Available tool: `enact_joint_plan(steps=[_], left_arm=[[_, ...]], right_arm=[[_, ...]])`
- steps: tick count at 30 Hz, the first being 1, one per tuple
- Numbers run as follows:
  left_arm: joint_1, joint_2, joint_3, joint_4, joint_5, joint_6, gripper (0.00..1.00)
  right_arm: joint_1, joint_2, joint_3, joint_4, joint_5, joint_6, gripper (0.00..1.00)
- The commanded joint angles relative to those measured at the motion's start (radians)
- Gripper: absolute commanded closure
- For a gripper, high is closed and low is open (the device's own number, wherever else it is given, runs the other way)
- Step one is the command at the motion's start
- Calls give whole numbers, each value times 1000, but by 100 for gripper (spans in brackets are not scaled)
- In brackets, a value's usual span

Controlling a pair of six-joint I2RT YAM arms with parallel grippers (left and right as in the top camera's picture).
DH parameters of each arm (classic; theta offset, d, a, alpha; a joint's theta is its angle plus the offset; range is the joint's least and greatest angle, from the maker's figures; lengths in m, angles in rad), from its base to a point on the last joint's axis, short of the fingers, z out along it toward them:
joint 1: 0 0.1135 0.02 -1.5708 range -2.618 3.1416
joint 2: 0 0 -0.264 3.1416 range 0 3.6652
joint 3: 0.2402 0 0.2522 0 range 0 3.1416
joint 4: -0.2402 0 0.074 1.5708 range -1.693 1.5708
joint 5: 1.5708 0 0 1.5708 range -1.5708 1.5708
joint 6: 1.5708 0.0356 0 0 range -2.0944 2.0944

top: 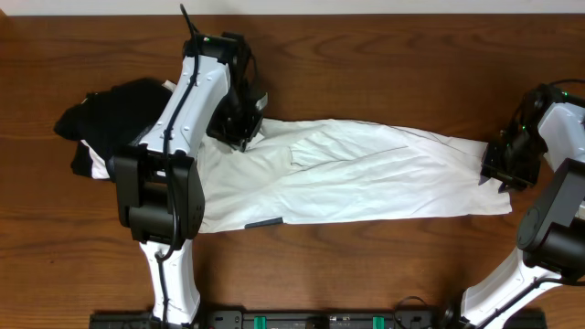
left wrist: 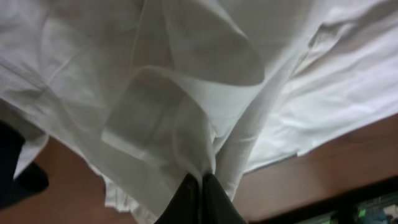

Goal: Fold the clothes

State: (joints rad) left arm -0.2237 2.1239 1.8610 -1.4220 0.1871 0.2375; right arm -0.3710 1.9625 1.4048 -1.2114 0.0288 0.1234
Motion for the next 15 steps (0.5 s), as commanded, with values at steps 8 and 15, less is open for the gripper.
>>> enact_joint_plan(steps=[8,15], left_arm=[[5,-29,8,5,-163,-3,43],[2,-27,-4,196,-59,-44,39]], right_arm=[[-6,-21,-2,8,-3,10,57],[-5,-21,-2,16,-22,10,55]])
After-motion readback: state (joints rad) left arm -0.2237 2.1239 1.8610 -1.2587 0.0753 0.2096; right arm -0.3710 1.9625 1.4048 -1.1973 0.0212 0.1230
